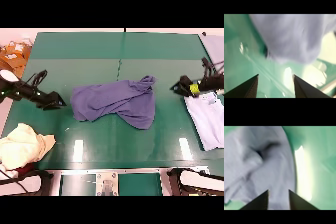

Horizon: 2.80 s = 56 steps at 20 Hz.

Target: Fold the shirts.

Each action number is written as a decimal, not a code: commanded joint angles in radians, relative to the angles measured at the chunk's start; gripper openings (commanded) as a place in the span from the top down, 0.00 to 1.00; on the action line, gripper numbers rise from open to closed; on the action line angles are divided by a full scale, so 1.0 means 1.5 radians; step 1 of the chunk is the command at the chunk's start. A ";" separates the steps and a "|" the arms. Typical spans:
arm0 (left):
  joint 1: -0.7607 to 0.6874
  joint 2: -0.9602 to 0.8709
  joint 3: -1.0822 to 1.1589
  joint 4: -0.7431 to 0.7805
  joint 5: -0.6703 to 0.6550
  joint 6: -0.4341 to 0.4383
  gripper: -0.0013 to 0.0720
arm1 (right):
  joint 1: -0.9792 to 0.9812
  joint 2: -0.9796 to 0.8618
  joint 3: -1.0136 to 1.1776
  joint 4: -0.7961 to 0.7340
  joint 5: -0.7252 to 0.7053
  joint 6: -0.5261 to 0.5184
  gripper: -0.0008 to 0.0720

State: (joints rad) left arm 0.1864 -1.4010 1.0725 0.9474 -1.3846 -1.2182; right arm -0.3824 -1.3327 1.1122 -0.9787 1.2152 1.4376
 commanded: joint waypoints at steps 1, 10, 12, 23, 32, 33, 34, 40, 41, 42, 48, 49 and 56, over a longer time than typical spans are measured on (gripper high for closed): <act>0.015 0.017 -0.106 -0.047 -0.005 0.039 0.30 | -0.024 0.113 -0.207 -0.025 -0.019 0.032 0.40; -0.126 0.003 -0.237 -0.172 0.306 0.084 0.30 | 0.193 0.121 -0.447 0.130 -0.268 0.017 0.38; -0.149 -0.007 -0.237 -0.194 0.324 0.085 0.30 | 0.242 0.093 -0.442 0.170 -0.307 0.016 0.38; -0.107 0.102 0.044 -0.044 0.108 -0.008 0.96 | 0.147 0.167 -0.130 0.161 -0.035 -0.038 0.97; -0.084 0.327 0.581 0.058 0.104 -0.046 0.96 | -0.085 0.365 0.330 0.159 0.045 0.066 0.97; -0.084 0.333 0.642 0.094 0.098 -0.058 0.96 | -0.091 0.379 0.366 0.148 0.030 0.079 0.97; -0.084 0.340 0.691 0.128 0.093 -0.068 0.96 | -0.092 0.390 0.405 0.123 0.017 0.092 0.97; -0.084 0.360 0.669 0.159 0.067 -0.074 0.96 | -0.084 0.391 0.446 0.071 0.003 0.122 0.97; -0.084 0.358 0.634 0.147 0.068 -0.075 0.96 | -0.074 0.384 0.420 0.076 0.003 0.121 0.97; -0.084 0.352 0.593 0.129 0.067 -0.075 0.96 | -0.057 0.371 0.383 0.079 -0.001 0.112 0.97; -0.085 0.209 0.323 0.013 0.158 -0.022 0.96 | 0.074 0.239 0.088 0.081 -0.168 0.018 0.97; -0.085 0.165 0.289 -0.008 0.187 -0.006 0.96 | 0.084 0.201 0.056 0.081 -0.202 0.011 0.97; -0.085 -0.182 0.239 -0.301 0.272 0.173 0.95 | 0.131 -0.113 0.023 0.087 -0.359 -0.007 0.97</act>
State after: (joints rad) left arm 0.0593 -1.4944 1.4574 0.7071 -1.0183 -1.0687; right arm -0.2138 -1.3376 1.1671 -0.8516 0.7826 1.4406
